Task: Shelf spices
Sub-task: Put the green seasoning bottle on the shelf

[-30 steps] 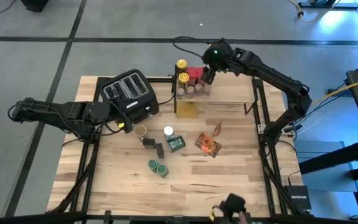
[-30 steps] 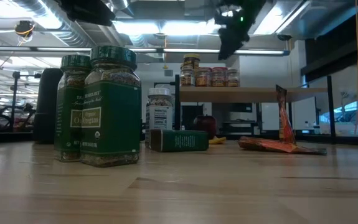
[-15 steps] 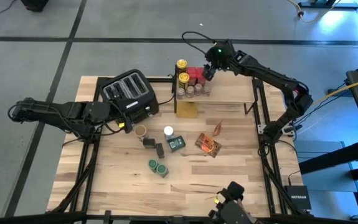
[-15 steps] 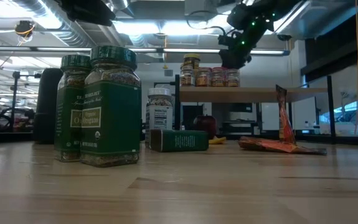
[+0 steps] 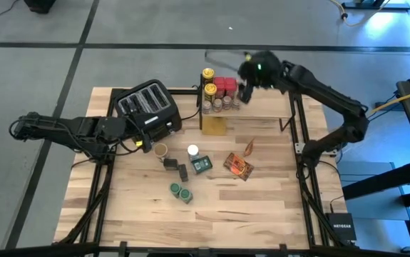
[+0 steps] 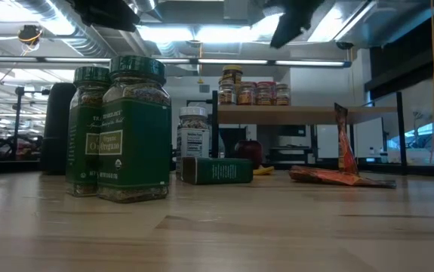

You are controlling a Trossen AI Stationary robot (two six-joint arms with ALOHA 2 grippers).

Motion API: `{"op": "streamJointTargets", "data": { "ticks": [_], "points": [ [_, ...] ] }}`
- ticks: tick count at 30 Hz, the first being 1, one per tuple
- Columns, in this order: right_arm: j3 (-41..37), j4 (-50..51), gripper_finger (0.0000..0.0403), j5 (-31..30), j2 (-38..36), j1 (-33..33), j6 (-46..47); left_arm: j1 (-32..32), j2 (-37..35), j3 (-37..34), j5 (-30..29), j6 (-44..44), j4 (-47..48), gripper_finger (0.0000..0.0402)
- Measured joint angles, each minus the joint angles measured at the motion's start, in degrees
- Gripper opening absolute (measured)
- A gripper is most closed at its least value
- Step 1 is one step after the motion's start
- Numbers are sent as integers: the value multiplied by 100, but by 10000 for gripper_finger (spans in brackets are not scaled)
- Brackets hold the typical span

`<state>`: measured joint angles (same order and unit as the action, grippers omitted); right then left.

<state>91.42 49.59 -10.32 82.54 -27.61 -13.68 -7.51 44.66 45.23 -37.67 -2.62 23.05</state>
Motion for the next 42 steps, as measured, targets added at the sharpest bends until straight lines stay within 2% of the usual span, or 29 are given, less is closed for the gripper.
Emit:
{"op": "streamJointTargets", "data": {
  "ticks": [7, 12, 16, 21, 28, 35, 39, 42],
  "points": [
    [-83, 1452, 230, -124, -113, 1869, 1177, -2, 7, 0, 22, -126, -155, 249],
    [-512, 1631, 230, -426, -107, 3033, 1523, -6, 35, 2, 22, -111, -208, 249],
    [-916, 1352, 230, -466, -107, 3536, 1984, -6, 94, 2, 22, -9, -220, 249],
    [-1475, 574, 230, -463, -105, 3853, 2067, -6, 170, 2, 22, 123, -293, 249],
    [-2079, -786, 230, -346, -104, 3845, 1924, -6, 307, 2, 20, 123, -280, 249],
    [-2298, -2551, 230, -682, 97, 3840, 1761, -6, 357, 2, 20, 112, -278, 249],
    [-2298, -2743, 238, -392, 469, 3853, 1611, -6, 358, 2, 20, 91, -270, 249],
    [-2299, -2649, 264, -311, 872, 3851, 1526, -6, 358, 2, 20, 90, -266, 249]
  ]
}}
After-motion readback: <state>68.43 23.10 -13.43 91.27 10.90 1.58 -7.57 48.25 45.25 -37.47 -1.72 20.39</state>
